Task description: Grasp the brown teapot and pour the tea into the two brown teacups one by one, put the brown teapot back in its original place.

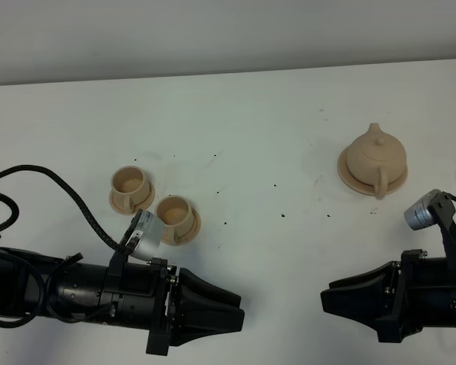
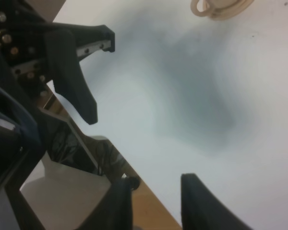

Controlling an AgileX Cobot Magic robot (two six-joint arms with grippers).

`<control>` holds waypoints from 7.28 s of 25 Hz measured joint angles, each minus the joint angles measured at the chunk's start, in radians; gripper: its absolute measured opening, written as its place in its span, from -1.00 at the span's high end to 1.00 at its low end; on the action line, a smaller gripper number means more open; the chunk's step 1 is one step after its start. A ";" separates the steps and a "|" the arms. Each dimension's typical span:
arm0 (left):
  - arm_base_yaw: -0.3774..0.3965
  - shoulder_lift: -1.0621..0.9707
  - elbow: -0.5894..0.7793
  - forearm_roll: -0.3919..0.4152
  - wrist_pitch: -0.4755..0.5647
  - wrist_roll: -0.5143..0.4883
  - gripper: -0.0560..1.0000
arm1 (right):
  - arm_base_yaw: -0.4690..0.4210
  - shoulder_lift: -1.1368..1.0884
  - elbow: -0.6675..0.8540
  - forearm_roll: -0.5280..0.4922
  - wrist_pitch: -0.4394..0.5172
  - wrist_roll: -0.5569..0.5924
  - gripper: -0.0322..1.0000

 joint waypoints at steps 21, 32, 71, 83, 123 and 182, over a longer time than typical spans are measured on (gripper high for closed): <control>0.000 0.000 0.000 -0.005 0.025 -0.007 0.18 | 0.000 0.000 0.000 0.000 0.000 0.000 0.40; 0.000 -0.245 -0.113 0.034 -0.210 -0.258 0.18 | 0.000 -0.016 -0.212 -0.309 -0.114 0.312 0.40; 0.000 -1.365 -0.063 1.709 -0.070 -2.018 0.18 | 0.010 -0.172 -0.447 -0.901 -0.178 0.918 0.40; 0.159 -1.366 -0.063 1.695 -0.070 -2.018 0.18 | 0.010 -0.172 -0.447 -0.901 -0.188 0.926 0.40; 0.287 -1.764 -0.059 1.695 -0.069 -2.018 0.18 | 0.051 0.409 -1.146 -1.352 0.169 1.683 0.40; 0.287 -1.764 -0.059 1.695 -0.069 -2.018 0.18 | 0.066 0.785 -1.438 -1.655 0.331 1.980 0.40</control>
